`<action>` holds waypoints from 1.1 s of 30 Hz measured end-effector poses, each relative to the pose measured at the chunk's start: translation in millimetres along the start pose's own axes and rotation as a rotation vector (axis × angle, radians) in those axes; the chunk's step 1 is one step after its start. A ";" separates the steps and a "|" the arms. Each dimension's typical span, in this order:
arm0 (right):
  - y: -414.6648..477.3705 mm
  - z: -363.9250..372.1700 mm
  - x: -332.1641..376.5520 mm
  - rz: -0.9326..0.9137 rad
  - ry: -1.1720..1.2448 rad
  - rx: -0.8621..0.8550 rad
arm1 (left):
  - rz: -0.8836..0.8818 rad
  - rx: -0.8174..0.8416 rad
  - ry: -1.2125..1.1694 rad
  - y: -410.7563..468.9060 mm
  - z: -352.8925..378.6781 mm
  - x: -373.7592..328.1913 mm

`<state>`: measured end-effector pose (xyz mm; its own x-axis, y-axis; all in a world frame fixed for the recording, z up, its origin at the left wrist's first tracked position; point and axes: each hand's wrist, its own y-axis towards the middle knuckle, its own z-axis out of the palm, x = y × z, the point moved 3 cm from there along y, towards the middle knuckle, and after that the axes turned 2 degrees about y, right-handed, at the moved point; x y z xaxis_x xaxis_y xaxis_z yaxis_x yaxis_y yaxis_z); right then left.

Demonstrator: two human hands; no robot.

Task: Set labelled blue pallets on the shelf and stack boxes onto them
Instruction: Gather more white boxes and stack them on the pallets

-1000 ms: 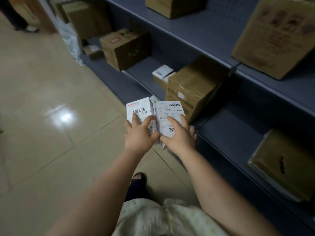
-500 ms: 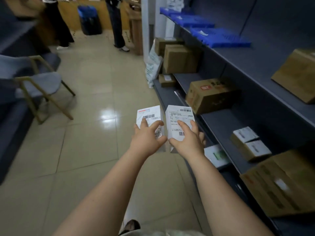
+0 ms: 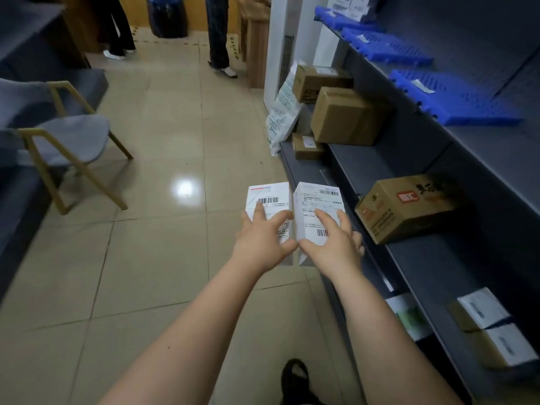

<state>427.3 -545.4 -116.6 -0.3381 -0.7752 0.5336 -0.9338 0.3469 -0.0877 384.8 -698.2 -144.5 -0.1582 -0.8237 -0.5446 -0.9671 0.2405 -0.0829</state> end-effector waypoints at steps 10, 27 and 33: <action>210.6 -33.8 46.8 -0.107 0.047 -0.021 | -0.035 -0.138 0.035 205.9 -48.4 -35.3; 521.1 -85.0 129.3 -0.073 -0.019 -0.241 | 0.160 -0.202 0.058 547.7 -141.6 -78.9; 602.4 -102.5 156.2 0.076 -0.023 -0.367 | 0.387 -0.123 0.092 649.5 -168.8 -105.9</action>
<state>-176.1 -403.5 0.2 -0.4116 -0.7499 0.5179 -0.8031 0.5671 0.1829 -260.2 -541.5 0.3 -0.5265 -0.7283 -0.4386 -0.8484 0.4829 0.2168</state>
